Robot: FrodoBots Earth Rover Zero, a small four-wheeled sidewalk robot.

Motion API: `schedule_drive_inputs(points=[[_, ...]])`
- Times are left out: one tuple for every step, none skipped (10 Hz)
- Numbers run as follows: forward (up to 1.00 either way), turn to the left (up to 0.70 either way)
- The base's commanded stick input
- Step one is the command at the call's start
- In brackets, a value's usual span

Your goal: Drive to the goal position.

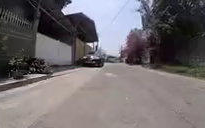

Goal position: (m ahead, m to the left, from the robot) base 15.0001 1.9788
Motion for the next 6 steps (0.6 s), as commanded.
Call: schedule_drive_inputs(points=[[1.00,-0.15],[1.00,-0.33],[1.00,-0.34],[1.00,-0.20],[1.00,-0.07],[1.00,0.00]])
